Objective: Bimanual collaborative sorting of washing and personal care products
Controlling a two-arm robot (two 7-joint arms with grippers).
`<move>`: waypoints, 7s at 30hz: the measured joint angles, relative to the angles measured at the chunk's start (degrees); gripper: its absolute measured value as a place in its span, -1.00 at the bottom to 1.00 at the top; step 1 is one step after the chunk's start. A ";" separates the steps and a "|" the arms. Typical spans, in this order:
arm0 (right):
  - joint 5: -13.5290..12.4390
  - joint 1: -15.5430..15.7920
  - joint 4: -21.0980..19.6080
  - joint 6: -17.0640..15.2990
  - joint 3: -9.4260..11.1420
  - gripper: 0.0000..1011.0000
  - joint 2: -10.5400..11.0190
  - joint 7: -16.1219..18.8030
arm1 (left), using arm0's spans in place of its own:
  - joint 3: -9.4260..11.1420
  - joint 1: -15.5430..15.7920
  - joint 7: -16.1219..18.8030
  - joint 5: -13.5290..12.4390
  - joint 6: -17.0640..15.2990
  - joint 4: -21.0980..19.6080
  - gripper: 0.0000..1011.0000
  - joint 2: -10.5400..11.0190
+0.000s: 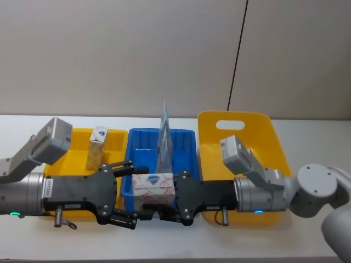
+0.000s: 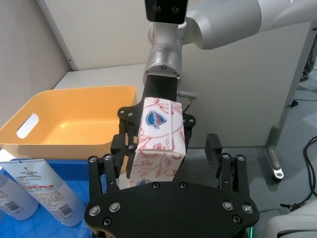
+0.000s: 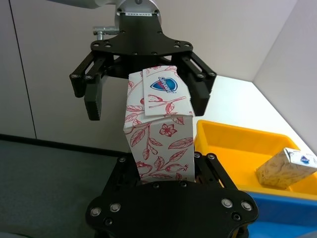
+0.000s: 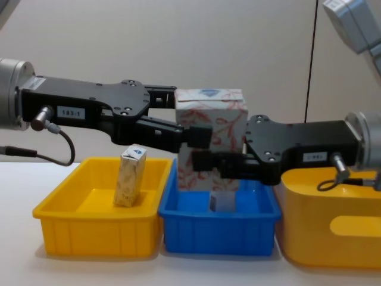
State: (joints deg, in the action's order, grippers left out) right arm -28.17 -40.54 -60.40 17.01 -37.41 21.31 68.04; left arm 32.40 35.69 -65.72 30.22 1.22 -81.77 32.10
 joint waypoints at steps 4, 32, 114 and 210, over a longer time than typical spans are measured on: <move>-0.38 0.70 -1.56 -0.64 0.07 -0.28 1.12 -0.10 | -0.01 0.01 0.00 -0.02 0.00 0.02 0.98 0.00; -4.37 8.27 -12.73 -5.06 4.38 -0.28 11.71 -6.51 | -0.05 0.01 0.06 -0.04 0.00 0.03 0.98 0.00; 3.62 1.39 3.85 -22.52 14.26 -0.28 -3.86 -60.52 | -0.04 0.01 0.07 -0.04 0.00 0.03 0.98 0.00; 2.00 23.26 -27.10 -28.16 17.90 0.99 -5.88 -61.20 | -0.04 0.01 0.07 -0.04 0.00 0.03 0.98 0.00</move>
State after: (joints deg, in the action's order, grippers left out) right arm -26.17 -17.28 -87.50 -11.15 -19.51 15.43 6.84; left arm 32.36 35.70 -65.65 30.18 1.22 -81.74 32.10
